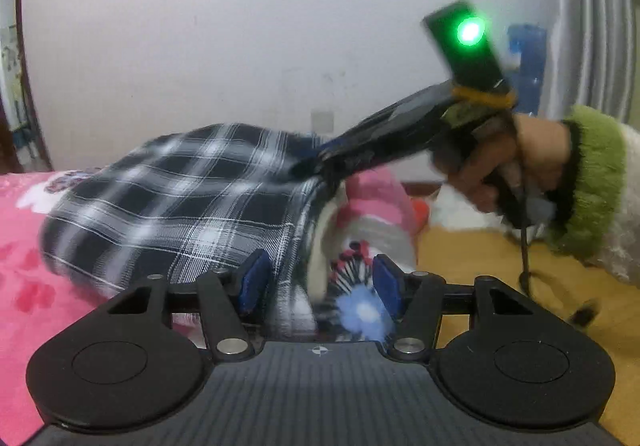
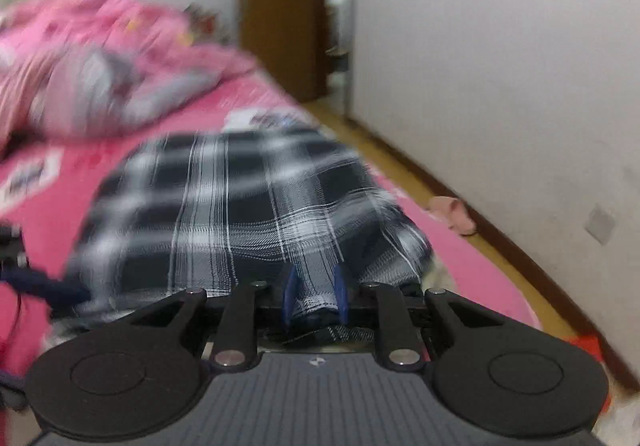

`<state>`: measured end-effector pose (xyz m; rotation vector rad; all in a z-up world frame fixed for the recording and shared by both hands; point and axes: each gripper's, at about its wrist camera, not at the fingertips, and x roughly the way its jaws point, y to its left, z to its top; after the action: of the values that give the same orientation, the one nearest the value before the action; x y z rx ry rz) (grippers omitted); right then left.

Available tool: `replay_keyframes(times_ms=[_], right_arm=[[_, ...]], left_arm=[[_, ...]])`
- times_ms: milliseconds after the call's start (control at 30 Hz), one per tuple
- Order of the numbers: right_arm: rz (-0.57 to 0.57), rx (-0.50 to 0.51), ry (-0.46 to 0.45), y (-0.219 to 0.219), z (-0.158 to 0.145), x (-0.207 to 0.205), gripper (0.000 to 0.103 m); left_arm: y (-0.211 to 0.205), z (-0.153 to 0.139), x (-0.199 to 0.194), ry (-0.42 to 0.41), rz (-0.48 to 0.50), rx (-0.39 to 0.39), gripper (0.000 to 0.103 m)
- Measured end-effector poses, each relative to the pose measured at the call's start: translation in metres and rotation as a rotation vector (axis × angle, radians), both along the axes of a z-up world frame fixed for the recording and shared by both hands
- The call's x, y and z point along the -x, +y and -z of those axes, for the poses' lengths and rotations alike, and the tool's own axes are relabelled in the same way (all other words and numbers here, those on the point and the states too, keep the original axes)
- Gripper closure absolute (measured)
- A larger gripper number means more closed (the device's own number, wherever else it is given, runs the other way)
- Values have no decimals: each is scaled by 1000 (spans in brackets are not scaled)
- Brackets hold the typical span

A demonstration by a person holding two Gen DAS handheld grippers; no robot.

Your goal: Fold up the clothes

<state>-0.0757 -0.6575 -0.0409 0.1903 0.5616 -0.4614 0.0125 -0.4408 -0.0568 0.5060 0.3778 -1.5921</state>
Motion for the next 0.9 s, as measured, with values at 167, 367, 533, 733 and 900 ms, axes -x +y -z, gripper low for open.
replay_keyframes(times_ms=[167,367,533,733,900], right_arm=[[116,-85,-128,43,-30,57,69],[186,-196,-163,107,-28,116,33],[220,-179,-161,159,-32,135,3],[246,-121,-89,209,-42,128,0],[259,-65,-60,241,-48,121,0]], left_arm=[[64,-51,20,-17,-44,35,38],[131,-83,22,143,-271,52,5],[163,-74,13,258,-577,11,0],[195,-58,11,296,-732,-24,0],[211,-55,21,241,-785,-48,0]])
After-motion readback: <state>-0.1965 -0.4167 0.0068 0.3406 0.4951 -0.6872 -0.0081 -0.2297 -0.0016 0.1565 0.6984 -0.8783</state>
